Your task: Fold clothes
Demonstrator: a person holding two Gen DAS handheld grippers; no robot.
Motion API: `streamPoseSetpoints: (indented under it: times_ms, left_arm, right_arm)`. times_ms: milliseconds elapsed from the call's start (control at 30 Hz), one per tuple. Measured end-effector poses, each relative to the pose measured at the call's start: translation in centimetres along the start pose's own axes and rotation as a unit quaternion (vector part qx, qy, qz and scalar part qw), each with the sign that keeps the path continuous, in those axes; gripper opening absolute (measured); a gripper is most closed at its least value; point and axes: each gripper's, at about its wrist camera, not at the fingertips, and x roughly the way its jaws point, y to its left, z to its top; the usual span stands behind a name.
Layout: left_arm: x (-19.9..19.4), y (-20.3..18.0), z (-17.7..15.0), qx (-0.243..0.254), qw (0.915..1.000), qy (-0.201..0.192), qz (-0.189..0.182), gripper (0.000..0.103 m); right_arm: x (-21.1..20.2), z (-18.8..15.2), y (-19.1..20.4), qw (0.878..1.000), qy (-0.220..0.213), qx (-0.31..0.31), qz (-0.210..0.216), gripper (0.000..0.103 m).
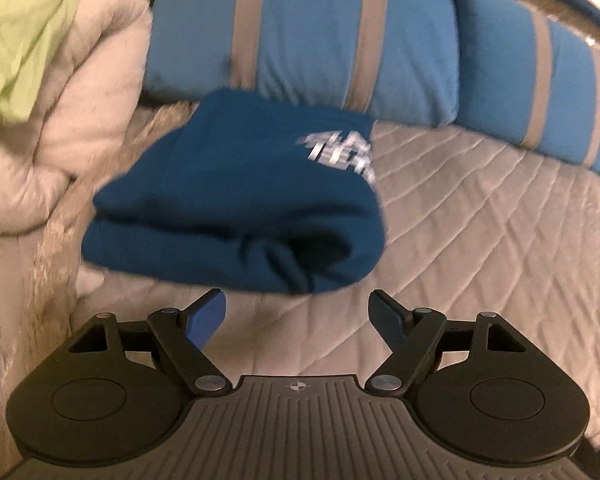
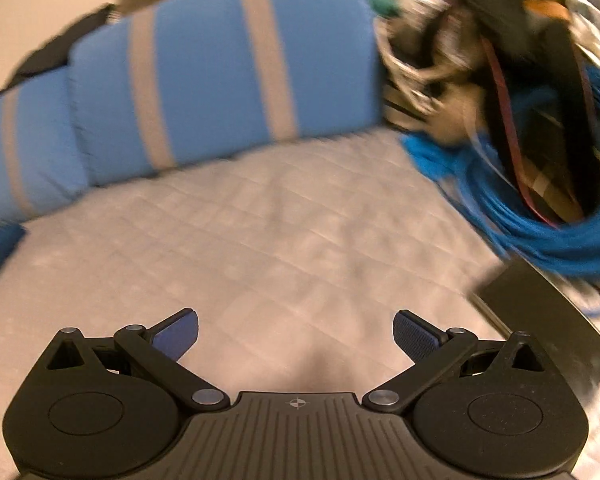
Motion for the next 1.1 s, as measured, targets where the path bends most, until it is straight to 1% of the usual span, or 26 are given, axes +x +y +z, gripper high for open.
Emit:
streamPoseSetpoints:
  times_ms: [67,133,233,300,367,433,467,533,567,600,633,733,1000,1100]
  left_arm:
    - [0.7,0.4,-0.7,-0.005,0.9999,0.007,0.005,0.079]
    - [1.3,0.6,-1.4,-0.007,0.9998,0.014,0.011,0.079]
    - [2.1,1.0,-2.3,-0.010,0.9995,0.022,0.019,0.079]
    - [2.6,1.3,-3.0,-0.015,0.9991,0.028,0.027,0.079]
    - [2.6,1.5,-3.7,-0.017,0.9994,0.014,0.027,0.081]
    - [2.6,1.6,-4.3,-0.015,0.9995,0.001,0.029,0.086]
    - [2.6,1.6,-4.5,-0.015,0.9994,-0.005,0.033,0.088]
    - [2.7,1.6,-4.9,-0.016,0.9990,-0.014,0.040,0.095]
    - [2.7,1.6,-5.0,-0.018,0.9987,-0.018,0.043,0.097]
    - [2.8,1.6,-5.1,-0.020,0.9986,-0.022,0.044,0.102]
    - [2.9,1.6,-5.2,-0.022,0.9984,-0.025,0.046,0.103]
    - [3.2,1.7,-5.2,-0.023,0.9983,-0.031,0.045,0.103]
    - [4.9,2.3,-3.7,-0.014,0.9993,-0.028,0.022,0.103]
    - [5.6,2.1,-3.1,-0.018,0.9992,-0.027,0.024,0.103]
  right_arm:
    - [0.4,-1.1,-1.5,1.000,0.000,0.003,-0.017,0.103]
    - [0.4,-2.1,-2.3,0.999,-0.011,-0.003,-0.032,0.103]
    - [0.5,-3.4,-3.1,0.998,-0.030,-0.025,-0.059,0.103]
    - [0.8,-4.1,-3.4,0.996,-0.031,-0.039,-0.072,0.103]
    - [1.3,-4.7,-3.7,0.995,-0.027,-0.049,-0.081,0.103]
    - [2.0,-5.5,-4.2,0.996,-0.012,-0.044,-0.079,0.103]
    - [2.1,-5.9,-4.3,0.996,-0.013,-0.042,-0.078,0.103]
    - [2.1,-6.4,-4.3,0.995,-0.026,-0.047,-0.080,0.103]
    - [2.1,-6.6,-4.2,0.995,-0.030,-0.050,-0.082,0.103]
    - [2.2,-6.6,-4.2,0.995,-0.032,-0.050,-0.082,0.103]
    - [2.2,-6.6,-4.3,0.995,-0.033,-0.050,-0.081,0.103]
    - [2.4,-6.5,-4.2,0.994,-0.036,-0.054,-0.084,0.103]
    - [3.8,-5.0,-3.9,0.994,-0.033,-0.049,-0.093,0.103]
    - [4.7,-4.2,-4.0,0.994,-0.035,-0.047,-0.095,0.103]
